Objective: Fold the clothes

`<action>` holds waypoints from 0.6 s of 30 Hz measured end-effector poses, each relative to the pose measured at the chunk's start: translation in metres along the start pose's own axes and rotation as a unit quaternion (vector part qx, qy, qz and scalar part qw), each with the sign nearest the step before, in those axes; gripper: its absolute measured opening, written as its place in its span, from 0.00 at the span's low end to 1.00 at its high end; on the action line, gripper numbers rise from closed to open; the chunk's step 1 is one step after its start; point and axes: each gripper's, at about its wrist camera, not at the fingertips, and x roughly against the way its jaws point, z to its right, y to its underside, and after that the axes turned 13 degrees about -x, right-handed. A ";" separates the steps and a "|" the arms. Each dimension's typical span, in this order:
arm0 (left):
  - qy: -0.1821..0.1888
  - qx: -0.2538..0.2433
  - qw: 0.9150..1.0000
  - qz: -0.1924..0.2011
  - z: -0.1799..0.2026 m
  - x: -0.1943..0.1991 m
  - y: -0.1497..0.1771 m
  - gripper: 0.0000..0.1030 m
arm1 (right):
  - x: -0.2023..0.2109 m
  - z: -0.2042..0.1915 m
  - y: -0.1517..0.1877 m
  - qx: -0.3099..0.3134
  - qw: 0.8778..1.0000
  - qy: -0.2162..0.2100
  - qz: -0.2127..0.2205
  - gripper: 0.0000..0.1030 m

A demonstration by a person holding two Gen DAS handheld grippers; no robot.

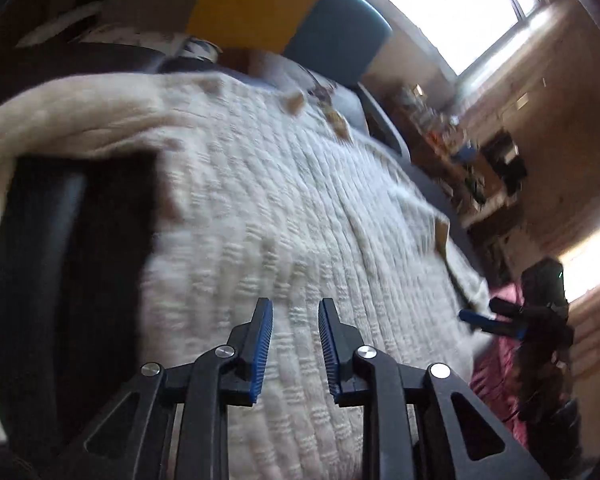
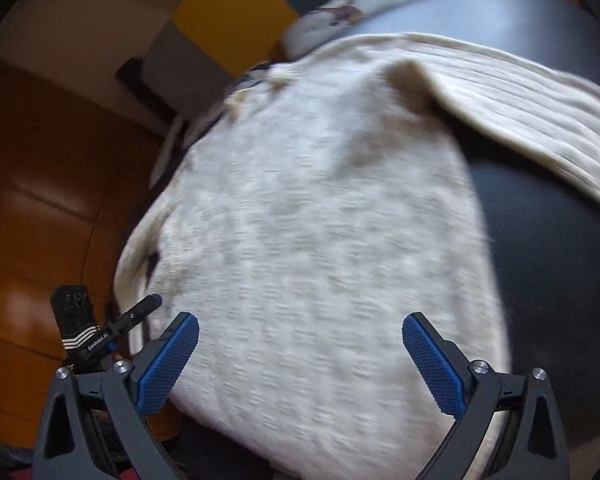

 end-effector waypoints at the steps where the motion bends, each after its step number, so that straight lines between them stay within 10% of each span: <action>1: 0.003 0.017 1.000 0.008 -0.009 0.009 0.003 0.24 | -0.010 -0.014 0.001 0.020 1.000 -0.003 -0.005 1.00; 8: 0.034 0.153 0.988 0.013 -0.090 0.015 -0.003 0.29 | -0.090 -0.089 0.028 0.133 0.988 -0.002 -0.072 1.00; 18: 0.016 0.059 0.998 -0.026 -0.091 -0.046 -0.065 0.40 | -0.119 -0.097 0.048 0.165 0.980 0.030 -0.106 1.00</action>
